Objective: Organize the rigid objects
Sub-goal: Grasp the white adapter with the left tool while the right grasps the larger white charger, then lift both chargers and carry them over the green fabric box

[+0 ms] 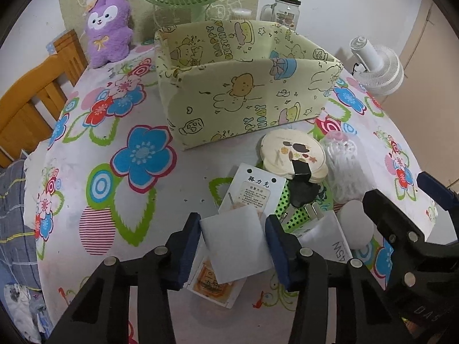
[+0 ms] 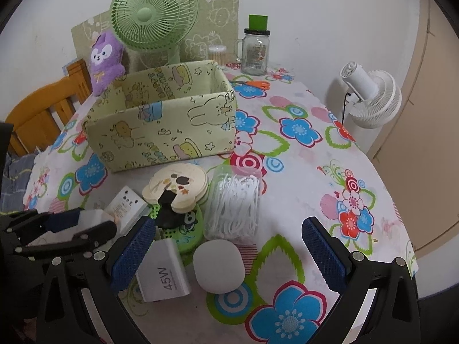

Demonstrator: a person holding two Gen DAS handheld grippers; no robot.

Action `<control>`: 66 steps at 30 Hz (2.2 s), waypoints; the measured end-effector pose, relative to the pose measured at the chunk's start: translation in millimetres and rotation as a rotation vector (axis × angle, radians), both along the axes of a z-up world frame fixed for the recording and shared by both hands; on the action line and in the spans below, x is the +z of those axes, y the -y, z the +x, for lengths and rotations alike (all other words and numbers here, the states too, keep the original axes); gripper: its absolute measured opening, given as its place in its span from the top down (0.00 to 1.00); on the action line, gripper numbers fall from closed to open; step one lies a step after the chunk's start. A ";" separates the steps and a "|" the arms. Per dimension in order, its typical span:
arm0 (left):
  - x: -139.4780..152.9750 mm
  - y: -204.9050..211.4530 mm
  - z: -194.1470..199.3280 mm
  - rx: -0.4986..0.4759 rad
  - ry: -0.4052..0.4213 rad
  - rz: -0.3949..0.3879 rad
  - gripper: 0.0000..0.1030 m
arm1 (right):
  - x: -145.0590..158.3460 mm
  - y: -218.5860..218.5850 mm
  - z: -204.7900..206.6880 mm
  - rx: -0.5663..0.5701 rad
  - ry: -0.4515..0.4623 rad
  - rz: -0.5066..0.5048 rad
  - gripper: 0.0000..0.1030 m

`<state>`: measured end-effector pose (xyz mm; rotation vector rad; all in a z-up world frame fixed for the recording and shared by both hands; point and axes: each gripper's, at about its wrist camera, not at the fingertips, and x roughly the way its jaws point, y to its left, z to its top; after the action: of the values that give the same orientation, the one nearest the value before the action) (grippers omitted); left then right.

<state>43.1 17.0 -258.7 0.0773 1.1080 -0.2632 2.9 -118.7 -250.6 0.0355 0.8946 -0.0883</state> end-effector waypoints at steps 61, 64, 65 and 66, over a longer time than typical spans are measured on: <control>35.1 -5.9 0.4 -0.019 0.052 -0.003 0.60 | 1.2 -24.2 32.0 0.135 -0.086 0.054 0.52; 41.4 -3.1 1.9 -0.004 0.058 -0.008 0.60 | 6.1 -21.0 33.9 0.137 -0.078 0.056 0.52; 43.4 -1.3 2.1 -0.001 0.060 -0.007 0.60 | 8.7 -19.7 34.8 0.140 -0.074 0.055 0.52; 45.0 -0.6 2.2 0.002 0.063 -0.007 0.60 | 10.5 -18.4 35.1 0.141 -0.072 0.055 0.52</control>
<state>45.3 17.6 -213.7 0.0779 1.0445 -0.2615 38.0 -100.3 -240.1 0.0201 0.9692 0.0666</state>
